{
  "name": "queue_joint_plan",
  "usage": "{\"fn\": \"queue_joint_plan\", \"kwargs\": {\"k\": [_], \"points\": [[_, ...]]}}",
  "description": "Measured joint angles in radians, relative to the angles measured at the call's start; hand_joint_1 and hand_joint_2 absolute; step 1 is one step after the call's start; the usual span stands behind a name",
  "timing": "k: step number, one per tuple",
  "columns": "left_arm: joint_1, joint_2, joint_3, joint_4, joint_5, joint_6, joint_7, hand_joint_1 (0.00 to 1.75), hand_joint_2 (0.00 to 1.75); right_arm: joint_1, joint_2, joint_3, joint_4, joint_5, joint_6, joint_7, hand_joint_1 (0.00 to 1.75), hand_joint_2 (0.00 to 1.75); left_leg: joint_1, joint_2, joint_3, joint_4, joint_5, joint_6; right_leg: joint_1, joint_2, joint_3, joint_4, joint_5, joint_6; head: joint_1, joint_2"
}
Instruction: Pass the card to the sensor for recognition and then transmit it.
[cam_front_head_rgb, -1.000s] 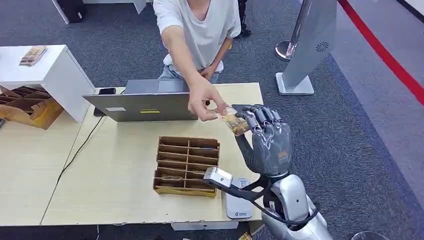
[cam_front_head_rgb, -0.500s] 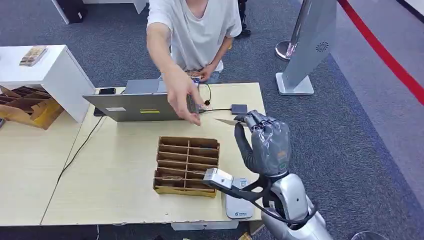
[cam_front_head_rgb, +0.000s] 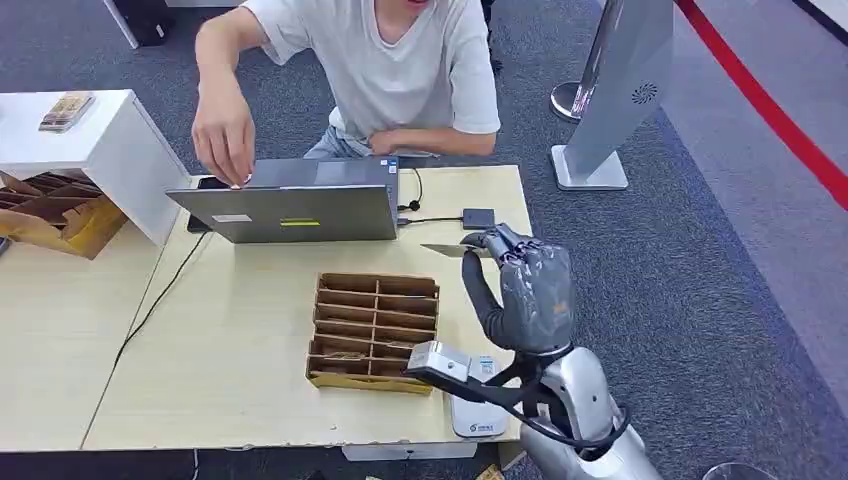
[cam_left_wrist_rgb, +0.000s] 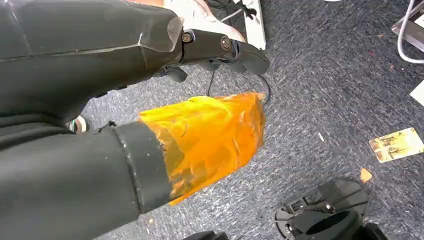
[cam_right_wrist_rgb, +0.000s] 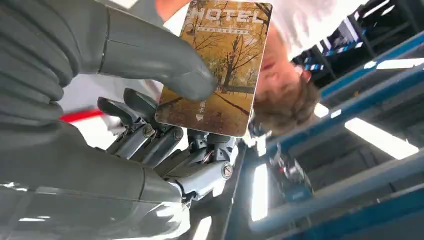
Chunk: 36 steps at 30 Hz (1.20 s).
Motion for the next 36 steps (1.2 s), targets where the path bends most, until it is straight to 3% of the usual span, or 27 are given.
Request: {"fn": "queue_joint_plan", "kwargs": {"k": [5, 10, 17, 21, 27, 36], "points": [[0.003, 0.000, 0.000, 0.000, 0.010, 0.006, -0.008, 0.00, 0.00, 0.019, 0.000, 0.002, -0.011, -0.199, 0.074, -0.040, 1.75, 1.75, 0.000, 0.000, 0.000, 0.000, 0.000, 0.000, 0.000, 0.000, 0.000, 0.000, 0.000, 0.000, 0.000, 0.000], [0.007, 0.002, 0.001, 0.000, 0.013, 0.007, -0.010, 0.00, 0.00, 0.035, 0.000, 0.002, -0.019, -0.270, 0.111, -0.056, 1.75, 1.75, 0.000, 0.000, 0.000, 0.000, 0.000, 0.000, 0.000, 0.000, 0.000, 0.000, 0.000, 0.000, 0.000, 0.000], [0.011, 0.005, 0.002, 0.000, 0.014, 0.007, -0.017, 0.00, 0.00, 0.092, -0.001, -0.017, -0.018, -0.623, 0.320, -0.097, 1.75, 1.75, 0.000, 0.000, 0.000, 0.000, 0.000, 0.000, 0.000, 0.000, 0.000, 0.000, 0.000, 0.000, 0.000, 0.000], [0.011, 0.007, 0.002, 0.000, 0.010, 0.006, -0.018, 0.00, 0.00, 0.127, -0.007, -0.042, -0.006, -0.760, 0.403, -0.108, 1.75, 1.75, 0.000, 0.000, 0.000, 0.000, 0.000, 0.000, 0.000, 0.000, 0.000, 0.000, 0.000, 0.000, 0.000, 0.000], [0.012, 0.010, 0.003, 0.000, 0.009, 0.008, -0.019, 0.00, 0.00, 0.167, -0.028, -0.072, 0.010, -0.864, 0.468, -0.101, 1.75, 1.75, 0.000, 0.000, 0.000, 0.000, 0.000, 0.000, 0.000, 0.000, 0.000, 0.000, 0.000, 0.000, 0.000, 0.000], [0.015, 0.010, 0.006, 0.000, 0.018, 0.009, -0.022, 0.00, 0.00, 0.194, -0.054, -0.089, 0.056, -0.909, 0.508, -0.067, 1.75, 1.75, 0.000, 0.000, 0.000, 0.000, 0.000, 0.000, 0.000, 0.000, 0.000, 0.000, 0.000, 0.000, 0.000, 0.000]]}}
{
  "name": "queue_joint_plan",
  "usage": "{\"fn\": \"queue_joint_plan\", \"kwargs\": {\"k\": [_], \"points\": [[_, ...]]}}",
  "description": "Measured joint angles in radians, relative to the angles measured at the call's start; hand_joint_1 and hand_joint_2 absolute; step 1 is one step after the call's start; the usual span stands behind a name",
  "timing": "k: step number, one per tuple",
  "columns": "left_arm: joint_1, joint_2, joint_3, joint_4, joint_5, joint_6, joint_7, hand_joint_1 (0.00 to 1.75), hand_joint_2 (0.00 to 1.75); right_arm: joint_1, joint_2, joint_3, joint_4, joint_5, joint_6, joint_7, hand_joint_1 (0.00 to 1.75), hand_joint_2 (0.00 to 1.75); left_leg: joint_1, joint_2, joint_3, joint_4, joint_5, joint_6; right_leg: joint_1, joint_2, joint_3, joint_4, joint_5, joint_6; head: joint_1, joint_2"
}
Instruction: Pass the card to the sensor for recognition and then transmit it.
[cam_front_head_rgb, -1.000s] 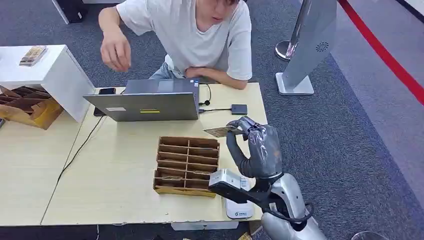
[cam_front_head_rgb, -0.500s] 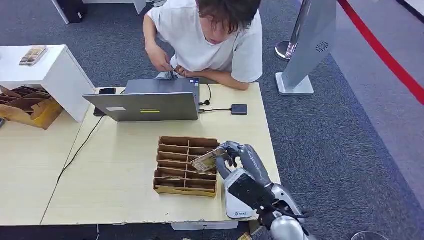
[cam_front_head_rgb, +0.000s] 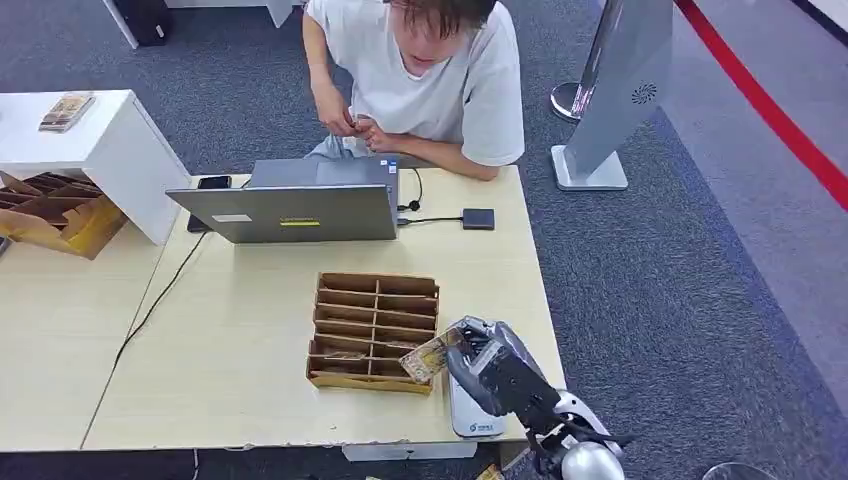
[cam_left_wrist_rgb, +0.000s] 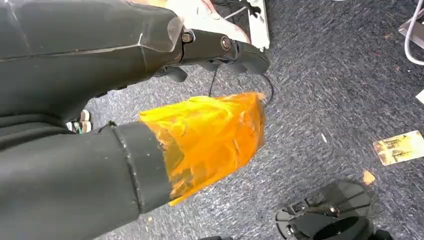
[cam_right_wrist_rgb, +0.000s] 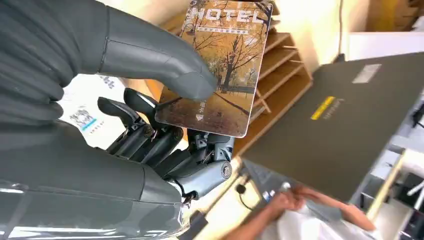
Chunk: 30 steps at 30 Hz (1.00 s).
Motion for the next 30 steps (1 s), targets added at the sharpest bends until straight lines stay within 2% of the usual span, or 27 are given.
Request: {"fn": "queue_joint_plan", "kwargs": {"k": [30], "points": [[0.001, 0.004, 0.006, 0.006, -0.001, 0.006, -0.007, 0.00, 0.00, 0.057, -0.016, -0.068, 0.124, -0.064, 0.045, 0.017, 1.75, 1.75, 0.000, 0.000, 0.000, 0.000, 0.000, 0.000, 0.000, 0.000, 0.000, 0.000, 0.000, 0.000, 0.000, 0.000]]}}
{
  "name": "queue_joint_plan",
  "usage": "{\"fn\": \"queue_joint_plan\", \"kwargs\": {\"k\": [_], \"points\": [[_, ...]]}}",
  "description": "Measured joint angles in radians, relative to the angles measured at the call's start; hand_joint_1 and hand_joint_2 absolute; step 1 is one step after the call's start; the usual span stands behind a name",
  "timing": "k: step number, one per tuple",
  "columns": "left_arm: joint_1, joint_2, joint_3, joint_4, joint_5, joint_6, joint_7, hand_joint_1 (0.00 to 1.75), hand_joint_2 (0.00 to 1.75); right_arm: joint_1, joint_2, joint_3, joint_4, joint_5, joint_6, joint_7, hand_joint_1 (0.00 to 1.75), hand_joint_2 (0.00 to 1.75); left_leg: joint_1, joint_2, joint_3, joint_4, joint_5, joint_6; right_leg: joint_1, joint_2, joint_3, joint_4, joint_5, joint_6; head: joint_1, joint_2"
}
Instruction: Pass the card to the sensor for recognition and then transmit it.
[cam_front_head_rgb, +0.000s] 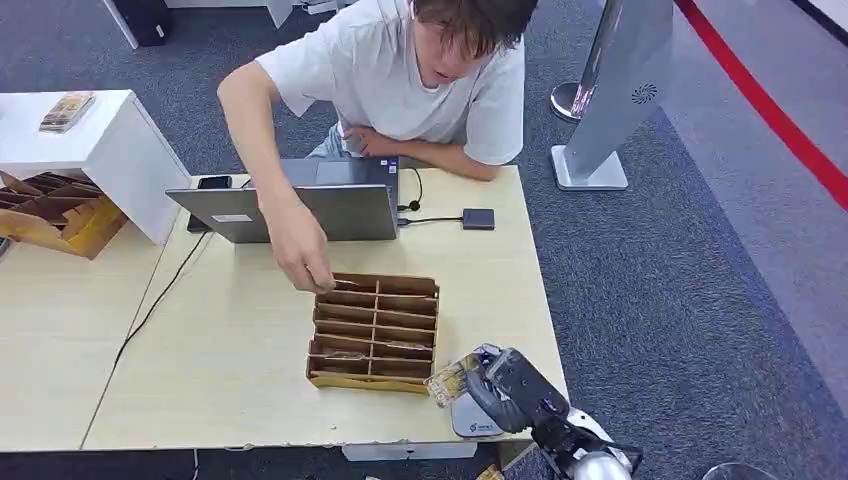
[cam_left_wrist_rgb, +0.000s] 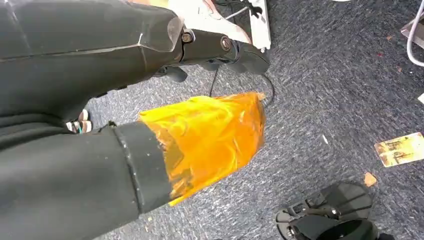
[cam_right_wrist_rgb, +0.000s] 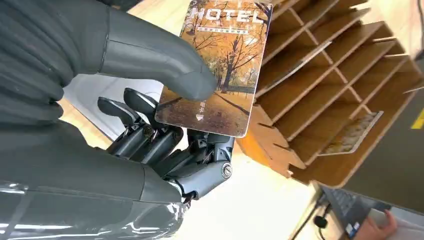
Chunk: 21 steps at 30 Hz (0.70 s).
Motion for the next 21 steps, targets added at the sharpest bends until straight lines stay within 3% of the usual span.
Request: {"fn": "queue_joint_plan", "kwargs": {"k": [21], "points": [[0.000, 0.003, 0.000, 0.001, -0.003, -0.001, 0.000, 0.00, 0.00, -0.001, -0.002, -0.002, 0.045, 0.128, -0.011, 0.084, 1.75, 1.75, 0.000, 0.000, 0.000, 0.000, 0.000, 0.000, 0.000, 0.000, 0.000, 0.000, 0.000, 0.000, 0.000, 0.000]]}}
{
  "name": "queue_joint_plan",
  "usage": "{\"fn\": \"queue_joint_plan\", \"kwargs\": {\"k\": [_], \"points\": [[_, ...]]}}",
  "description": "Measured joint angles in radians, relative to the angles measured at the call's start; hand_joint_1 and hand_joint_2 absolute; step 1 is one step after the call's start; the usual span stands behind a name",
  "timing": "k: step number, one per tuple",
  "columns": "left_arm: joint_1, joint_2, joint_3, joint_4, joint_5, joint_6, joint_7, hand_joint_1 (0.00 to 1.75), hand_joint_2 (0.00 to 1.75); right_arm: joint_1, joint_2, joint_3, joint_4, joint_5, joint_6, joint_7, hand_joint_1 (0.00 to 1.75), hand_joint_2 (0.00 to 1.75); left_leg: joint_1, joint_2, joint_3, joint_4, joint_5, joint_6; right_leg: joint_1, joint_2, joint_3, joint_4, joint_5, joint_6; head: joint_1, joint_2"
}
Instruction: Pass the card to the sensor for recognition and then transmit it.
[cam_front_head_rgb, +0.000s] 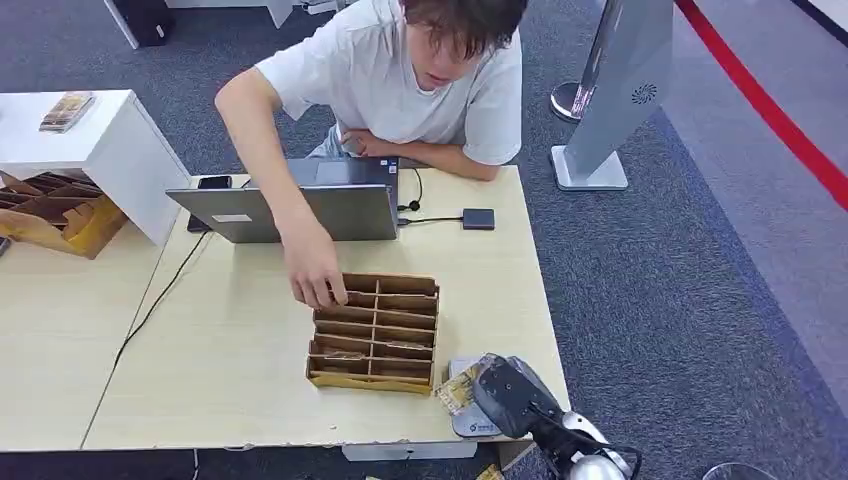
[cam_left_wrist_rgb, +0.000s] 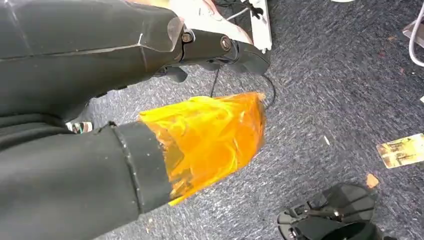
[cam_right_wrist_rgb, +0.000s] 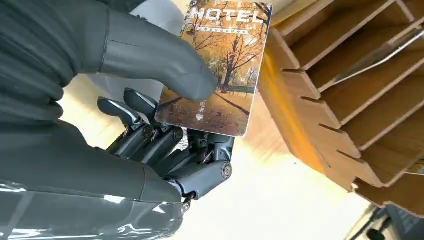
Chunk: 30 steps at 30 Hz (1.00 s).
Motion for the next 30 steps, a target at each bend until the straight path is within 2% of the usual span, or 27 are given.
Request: {"fn": "queue_joint_plan", "kwargs": {"k": [15, 30], "points": [[0.000, 0.000, 0.007, 0.001, 0.004, 0.000, 0.004, 0.00, 0.00, -0.016, 0.000, 0.001, 0.024, 0.135, -0.044, 0.061, 1.75, 1.75, 0.000, 0.000, 0.000, 0.000, 0.000, 0.000, 0.000, 0.000, 0.000, 0.000, 0.000, 0.000, 0.000, 0.000], [0.000, 0.000, 0.016, 0.001, 0.006, 0.001, 0.008, 0.00, 0.00, -0.024, 0.003, 0.001, 0.035, 0.172, -0.049, 0.078, 1.75, 1.75, 0.000, 0.000, 0.000, 0.000, 0.000, 0.000, 0.000, 0.000, 0.000, 0.000, 0.000, 0.000, 0.000, 0.000]]}}
